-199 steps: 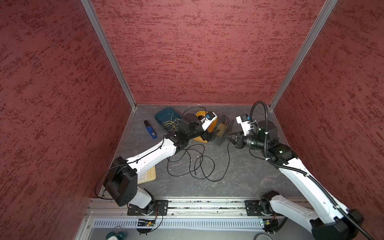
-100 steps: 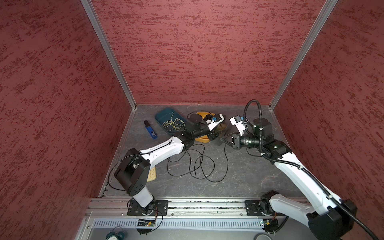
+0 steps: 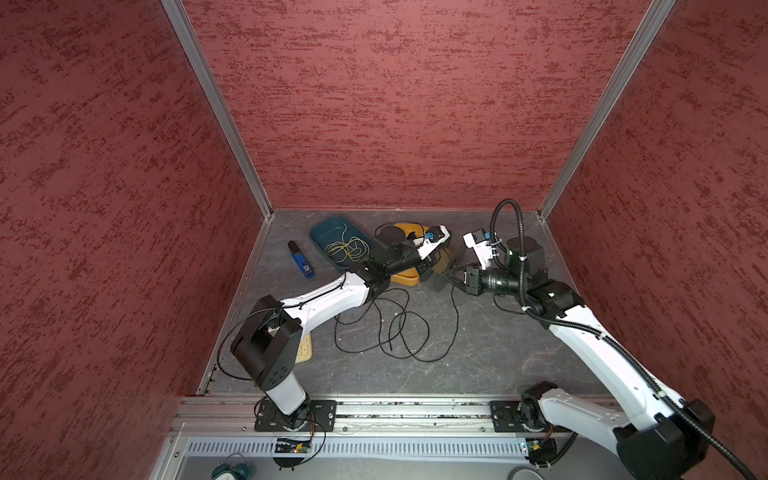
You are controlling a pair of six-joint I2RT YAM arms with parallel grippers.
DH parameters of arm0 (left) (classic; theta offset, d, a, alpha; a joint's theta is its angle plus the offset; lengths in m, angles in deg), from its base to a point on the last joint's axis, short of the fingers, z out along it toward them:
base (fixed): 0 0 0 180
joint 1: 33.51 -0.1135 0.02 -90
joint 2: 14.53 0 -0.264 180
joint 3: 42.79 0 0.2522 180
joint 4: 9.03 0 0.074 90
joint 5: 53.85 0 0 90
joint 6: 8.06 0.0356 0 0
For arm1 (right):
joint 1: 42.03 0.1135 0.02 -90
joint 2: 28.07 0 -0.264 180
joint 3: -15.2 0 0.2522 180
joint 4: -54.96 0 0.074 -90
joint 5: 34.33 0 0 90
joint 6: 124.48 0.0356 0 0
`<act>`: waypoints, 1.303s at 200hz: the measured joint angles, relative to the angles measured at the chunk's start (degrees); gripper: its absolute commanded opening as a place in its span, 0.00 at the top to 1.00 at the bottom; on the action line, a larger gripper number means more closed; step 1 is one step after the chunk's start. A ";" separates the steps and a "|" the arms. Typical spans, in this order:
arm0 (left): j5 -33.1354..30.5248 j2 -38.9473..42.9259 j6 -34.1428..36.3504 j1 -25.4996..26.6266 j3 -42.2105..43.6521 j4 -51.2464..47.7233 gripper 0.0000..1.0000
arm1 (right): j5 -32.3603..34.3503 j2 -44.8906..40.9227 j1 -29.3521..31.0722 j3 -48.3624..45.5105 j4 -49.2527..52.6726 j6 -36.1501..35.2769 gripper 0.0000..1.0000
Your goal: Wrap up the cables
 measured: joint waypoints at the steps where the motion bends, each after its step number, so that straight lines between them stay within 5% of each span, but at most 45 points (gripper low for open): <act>1: -0.17 0.00 -0.24 0.04 -0.26 -0.63 1.00 | 0.42 -0.15 0.00 0.00 0.02 -0.09 0.58; 22: -3.41 0.00 -3.02 0.72 -4.72 -8.61 1.00 | 6.88 -3.63 0.02 -0.31 0.15 0.35 0.41; 53: -9.22 0.04 -7.96 2.91 -11.98 -20.39 1.00 | 15.91 -11.65 1.16 -3.85 -0.39 0.37 0.32; 132: -18.45 -2.84 -18.23 5.05 -25.11 -41.48 1.00 | 29.75 -22.88 8.02 -17.46 -4.55 1.33 0.27; 166: -17.94 -4.20 -21.35 5.03 -27.10 -46.69 1.00 | 32.20 -22.27 8.66 -19.67 -9.42 -0.39 0.35; 211: -15.74 -4.37 -24.92 4.76 -28.28 -49.88 1.00 | 34.32 -17.55 8.87 -20.50 -17.25 -3.23 0.58; 260: -11.28 -4.37 -27.96 3.52 -27.56 -50.23 1.00 | 35.56 -13.35 8.87 -20.48 -22.53 -3.87 0.99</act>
